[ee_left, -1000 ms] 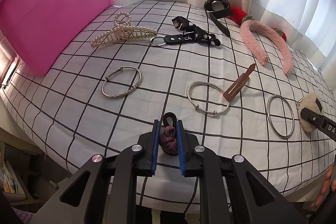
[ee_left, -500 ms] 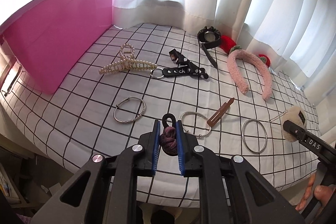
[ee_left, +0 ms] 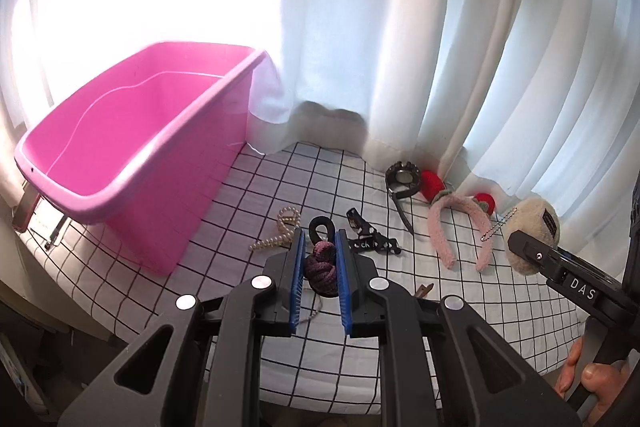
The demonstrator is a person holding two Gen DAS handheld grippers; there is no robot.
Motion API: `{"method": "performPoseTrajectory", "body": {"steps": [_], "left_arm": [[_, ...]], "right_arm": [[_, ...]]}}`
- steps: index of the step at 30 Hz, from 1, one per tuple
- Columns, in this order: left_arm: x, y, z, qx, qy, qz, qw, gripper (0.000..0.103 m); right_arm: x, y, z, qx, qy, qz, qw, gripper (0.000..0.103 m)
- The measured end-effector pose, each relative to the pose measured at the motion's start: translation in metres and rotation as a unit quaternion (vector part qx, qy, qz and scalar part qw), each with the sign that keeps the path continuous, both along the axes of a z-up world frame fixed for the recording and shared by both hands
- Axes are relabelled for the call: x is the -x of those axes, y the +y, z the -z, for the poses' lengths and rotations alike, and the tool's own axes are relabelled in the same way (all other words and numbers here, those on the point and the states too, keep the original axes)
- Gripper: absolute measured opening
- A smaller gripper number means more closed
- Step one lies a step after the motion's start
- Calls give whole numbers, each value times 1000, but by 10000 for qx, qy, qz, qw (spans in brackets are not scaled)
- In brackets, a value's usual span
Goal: Organize jewelry
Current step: 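Carry the hair tie and pompom over the pink tub with both tools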
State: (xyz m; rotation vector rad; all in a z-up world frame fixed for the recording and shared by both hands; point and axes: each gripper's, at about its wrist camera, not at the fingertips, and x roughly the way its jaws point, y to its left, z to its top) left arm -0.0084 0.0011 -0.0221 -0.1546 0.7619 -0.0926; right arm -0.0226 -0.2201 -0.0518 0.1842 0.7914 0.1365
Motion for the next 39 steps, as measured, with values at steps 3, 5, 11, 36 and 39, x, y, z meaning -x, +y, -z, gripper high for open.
{"method": "performPoseTrajectory", "body": {"steps": [3, 5, 11, 36, 39], "left_arm": [[-8, 30, -22, 4, -146, -141, 9998, 15], [-14, 53, -34, 9, -214, -240, 9995, 15], [-45, 118, -53, -154, -285, -540, 9980, 15], [-209, 272, 65, 305, 2606, -904, 9607, 15], [-215, 276, 71, 377, 2774, -921, 9556, 15]], "right_arm": [[-18, 32, -25, -159, -182, -302, 9993, 55], [-32, 56, -39, -292, -280, -532, 9978, 55], [-74, 140, -72, -323, -503, -1279, 9900, 55], [-280, 377, 12, 798, 2070, -2258, 9486, 55], [-289, 390, 22, 934, 2344, -2255, 9410, 55]]}}
